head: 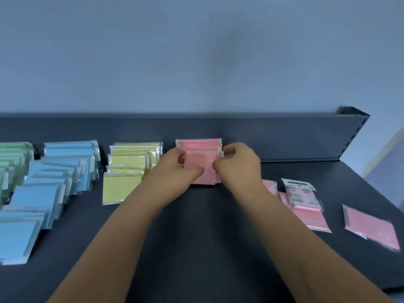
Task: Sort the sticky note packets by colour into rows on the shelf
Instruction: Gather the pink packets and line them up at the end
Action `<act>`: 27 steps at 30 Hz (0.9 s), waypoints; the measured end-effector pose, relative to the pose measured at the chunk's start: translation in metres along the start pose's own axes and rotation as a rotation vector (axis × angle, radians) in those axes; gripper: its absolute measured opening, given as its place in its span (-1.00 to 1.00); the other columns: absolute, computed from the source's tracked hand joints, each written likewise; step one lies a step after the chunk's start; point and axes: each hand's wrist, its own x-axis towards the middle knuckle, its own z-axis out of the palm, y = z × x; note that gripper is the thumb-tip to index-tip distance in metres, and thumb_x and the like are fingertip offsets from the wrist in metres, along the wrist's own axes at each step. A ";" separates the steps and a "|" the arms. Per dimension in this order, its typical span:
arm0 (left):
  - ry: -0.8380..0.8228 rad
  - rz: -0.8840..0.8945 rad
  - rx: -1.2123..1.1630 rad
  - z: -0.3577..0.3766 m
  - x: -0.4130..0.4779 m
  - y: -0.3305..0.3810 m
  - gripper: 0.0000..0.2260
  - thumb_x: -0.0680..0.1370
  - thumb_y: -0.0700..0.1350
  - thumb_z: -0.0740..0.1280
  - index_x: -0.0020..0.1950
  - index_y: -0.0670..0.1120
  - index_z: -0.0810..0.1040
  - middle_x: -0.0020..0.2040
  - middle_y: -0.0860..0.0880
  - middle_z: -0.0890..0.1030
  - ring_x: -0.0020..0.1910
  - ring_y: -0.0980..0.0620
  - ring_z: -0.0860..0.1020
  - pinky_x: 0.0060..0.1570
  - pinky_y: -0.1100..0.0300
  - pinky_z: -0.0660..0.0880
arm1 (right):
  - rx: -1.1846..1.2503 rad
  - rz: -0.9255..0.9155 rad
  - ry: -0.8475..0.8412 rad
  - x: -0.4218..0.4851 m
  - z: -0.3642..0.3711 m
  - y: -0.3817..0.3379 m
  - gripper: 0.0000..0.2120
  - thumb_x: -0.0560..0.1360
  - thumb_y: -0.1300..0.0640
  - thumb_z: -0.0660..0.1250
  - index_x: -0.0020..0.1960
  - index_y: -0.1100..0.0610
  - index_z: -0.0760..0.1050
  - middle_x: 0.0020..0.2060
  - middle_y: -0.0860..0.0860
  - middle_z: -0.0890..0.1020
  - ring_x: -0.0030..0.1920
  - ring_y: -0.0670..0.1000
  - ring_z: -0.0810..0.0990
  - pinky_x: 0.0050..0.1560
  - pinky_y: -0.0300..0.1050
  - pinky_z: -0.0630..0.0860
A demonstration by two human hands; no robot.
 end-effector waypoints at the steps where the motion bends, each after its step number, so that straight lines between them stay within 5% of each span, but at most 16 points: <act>1: -0.002 -0.006 0.006 0.002 0.000 -0.001 -0.72 0.55 -0.01 0.41 0.21 0.10 0.41 0.01 0.27 0.49 -0.05 0.21 0.55 -0.16 0.30 0.42 | -0.005 0.000 -0.004 0.001 0.000 0.002 -0.80 0.43 0.24 0.38 0.03 0.05 0.56 -0.17 -0.11 0.60 -0.11 -0.02 0.56 -0.27 -0.27 0.37; 4: 0.031 -0.031 0.036 0.007 0.001 -0.005 -0.47 0.54 0.01 0.42 0.48 0.00 0.37 0.22 0.13 0.50 0.14 0.10 0.52 0.03 0.21 0.41 | -0.039 0.002 -0.017 0.002 0.001 0.006 -0.72 0.45 0.23 0.37 0.14 0.08 0.61 -0.05 -0.07 0.63 -0.06 -0.04 0.54 -0.24 -0.26 0.35; 10: 0.085 -0.094 -0.060 0.011 0.005 -0.012 -0.56 0.52 0.01 0.44 0.37 -0.02 0.48 0.17 0.11 0.57 0.15 0.03 0.58 0.26 -0.04 0.52 | -0.073 0.002 -0.033 0.004 0.003 0.005 -0.69 0.43 0.21 0.35 0.15 0.03 0.63 0.02 -0.08 0.67 -0.03 -0.01 0.59 -0.10 -0.19 0.44; 14: 0.099 -0.090 -0.072 0.010 0.007 -0.012 -0.59 0.52 -0.01 0.44 0.35 -0.01 0.51 0.14 0.10 0.60 0.14 0.05 0.59 0.27 -0.04 0.52 | -0.019 0.013 -0.033 0.003 0.003 0.004 -0.66 0.42 0.21 0.34 0.17 0.03 0.62 0.03 -0.09 0.68 0.03 0.03 0.65 0.02 -0.09 0.60; 20: 0.136 -0.086 0.011 0.009 0.007 -0.016 -0.69 0.54 -0.02 0.41 0.27 0.02 0.52 0.05 0.13 0.58 0.04 0.08 0.59 0.02 0.14 0.50 | -0.048 0.011 -0.046 0.004 -0.002 0.007 -0.77 0.46 0.20 0.35 0.06 0.05 0.69 -0.02 -0.10 0.71 0.02 -0.01 0.64 -0.01 -0.16 0.55; 27: 0.139 -0.043 0.107 0.011 0.005 -0.014 -0.67 0.56 -0.02 0.39 0.31 0.00 0.50 0.03 0.17 0.54 0.06 0.10 0.54 -0.05 0.19 0.42 | -0.032 0.048 -0.056 0.006 -0.005 0.002 -0.84 0.33 0.23 0.29 -0.25 0.17 0.66 -0.32 0.04 0.70 -0.17 0.16 0.67 -0.11 0.08 0.67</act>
